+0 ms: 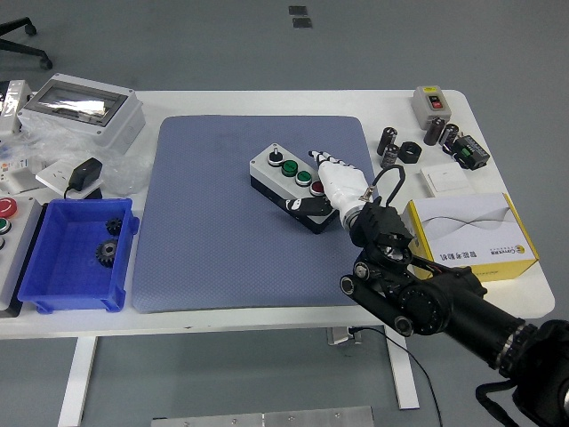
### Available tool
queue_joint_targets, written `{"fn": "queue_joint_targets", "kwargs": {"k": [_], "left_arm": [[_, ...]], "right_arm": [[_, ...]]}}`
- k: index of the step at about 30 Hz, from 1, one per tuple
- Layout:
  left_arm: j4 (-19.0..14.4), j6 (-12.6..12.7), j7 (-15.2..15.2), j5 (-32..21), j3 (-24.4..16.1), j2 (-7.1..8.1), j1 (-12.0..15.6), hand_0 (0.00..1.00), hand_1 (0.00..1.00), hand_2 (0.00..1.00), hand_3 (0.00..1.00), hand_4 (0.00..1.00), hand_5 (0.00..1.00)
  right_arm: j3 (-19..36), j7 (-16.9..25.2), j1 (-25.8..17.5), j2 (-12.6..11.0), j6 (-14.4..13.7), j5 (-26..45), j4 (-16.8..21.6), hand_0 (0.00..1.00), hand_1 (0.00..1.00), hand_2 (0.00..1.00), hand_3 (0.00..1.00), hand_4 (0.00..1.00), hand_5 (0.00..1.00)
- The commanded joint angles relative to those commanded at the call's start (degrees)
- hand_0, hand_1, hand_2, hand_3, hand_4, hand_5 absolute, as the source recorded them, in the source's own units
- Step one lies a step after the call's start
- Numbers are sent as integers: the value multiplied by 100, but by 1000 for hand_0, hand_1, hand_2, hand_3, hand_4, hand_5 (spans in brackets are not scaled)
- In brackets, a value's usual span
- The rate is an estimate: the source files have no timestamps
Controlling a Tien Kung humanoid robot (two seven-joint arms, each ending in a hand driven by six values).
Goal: Pick up the button,place it on the desk,press the button,press the button
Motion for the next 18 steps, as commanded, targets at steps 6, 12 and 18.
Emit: {"fn": "queue_joint_targets", "kwargs": {"k": [6, 12, 18], "left_arm": [[10, -11, -20, 25, -6, 2, -12, 626, 556, 516, 610, 555, 192], [26, -24, -50, 56, -16, 1, -25, 627, 556, 515, 610, 555, 193], [28, -31, -54, 80, -20, 6, -33, 626, 556, 516, 610, 555, 192]], "right_arm": [[-143, -57, 24, 0, -9, -94, 4, 418, 644, 698, 866, 947, 371], [-259, -69, 32, 0, -46, 7, -133, 332, 549, 624, 773, 925, 330], [-303, -64, 32, 0, -188, 64, -209, 297, 520, 575, 727, 893, 283]]}}
